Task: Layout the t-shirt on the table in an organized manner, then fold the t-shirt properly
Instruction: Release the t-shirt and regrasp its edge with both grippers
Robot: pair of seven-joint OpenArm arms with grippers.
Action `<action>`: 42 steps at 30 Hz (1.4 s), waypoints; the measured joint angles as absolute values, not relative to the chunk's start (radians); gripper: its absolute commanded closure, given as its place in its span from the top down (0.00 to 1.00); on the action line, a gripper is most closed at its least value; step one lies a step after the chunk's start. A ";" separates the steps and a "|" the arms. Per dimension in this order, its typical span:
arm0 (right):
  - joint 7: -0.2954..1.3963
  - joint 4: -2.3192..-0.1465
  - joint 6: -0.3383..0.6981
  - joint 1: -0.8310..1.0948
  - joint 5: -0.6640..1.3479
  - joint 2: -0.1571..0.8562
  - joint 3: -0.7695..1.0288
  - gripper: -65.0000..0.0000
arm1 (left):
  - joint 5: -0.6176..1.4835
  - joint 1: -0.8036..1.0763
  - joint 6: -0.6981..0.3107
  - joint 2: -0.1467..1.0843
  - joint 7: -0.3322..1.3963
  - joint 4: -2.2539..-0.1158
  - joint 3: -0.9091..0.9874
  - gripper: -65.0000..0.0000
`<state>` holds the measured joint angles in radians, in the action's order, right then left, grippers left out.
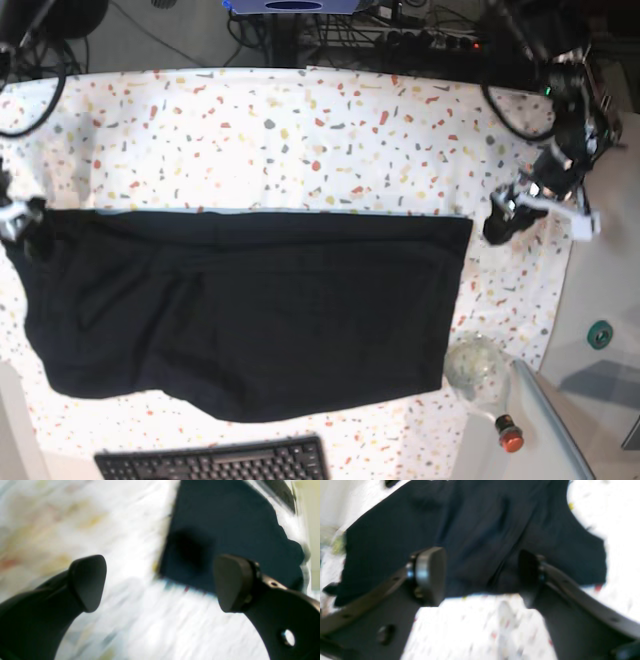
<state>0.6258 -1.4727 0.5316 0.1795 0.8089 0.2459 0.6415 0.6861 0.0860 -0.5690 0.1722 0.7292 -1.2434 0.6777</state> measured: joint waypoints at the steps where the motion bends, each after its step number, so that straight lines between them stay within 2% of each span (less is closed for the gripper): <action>1: 0.627 -1.476 0.513 0.208 0.847 0.244 0.641 0.44 | 0.677 0.110 -0.596 0.176 0.727 -1.245 0.695 1.00; 3: 0.620 -1.472 0.406 0.246 0.875 0.240 0.638 0.36 | 0.608 0.126 -0.649 0.184 0.731 -1.245 0.690 1.00; 6: 0.603 -1.433 0.333 0.276 0.894 0.200 0.645 0.33 | 0.545 0.117 -0.690 0.164 0.720 -1.242 0.677 1.00; 11: 0.601 -1.396 0.332 0.269 0.895 0.162 0.633 0.33 | 0.496 0.104 -0.688 0.146 0.706 -1.188 0.680 1.00; 15: 0.597 -1.394 0.332 0.270 0.895 0.170 0.635 0.33 | 0.505 0.071 -0.685 0.154 0.575 -1.116 0.646 1.00; 19: 0.596 -1.393 0.332 0.273 0.895 0.171 0.636 0.33 | 0.522 0.075 -0.689 0.156 0.515 -1.078 0.560 1.00; 24: 0.593 -1.391 0.332 0.284 0.895 0.178 0.636 0.33 | 0.525 0.069 -0.690 0.158 0.516 -1.077 0.511 1.00; 36: 0.593 -1.335 0.332 0.300 0.895 0.178 0.636 0.33 | 0.524 0.056 -0.690 0.156 0.531 -1.073 0.522 1.00; 37: 0.593 -1.335 0.332 0.299 0.895 0.178 0.636 0.33 | 0.523 0.056 -0.690 0.156 0.531 -1.073 0.522 0.98; 42: 0.592 -1.335 0.332 0.298 0.895 0.178 0.636 0.33 | 0.510 0.059 -0.689 0.155 0.535 -1.071 0.522 0.71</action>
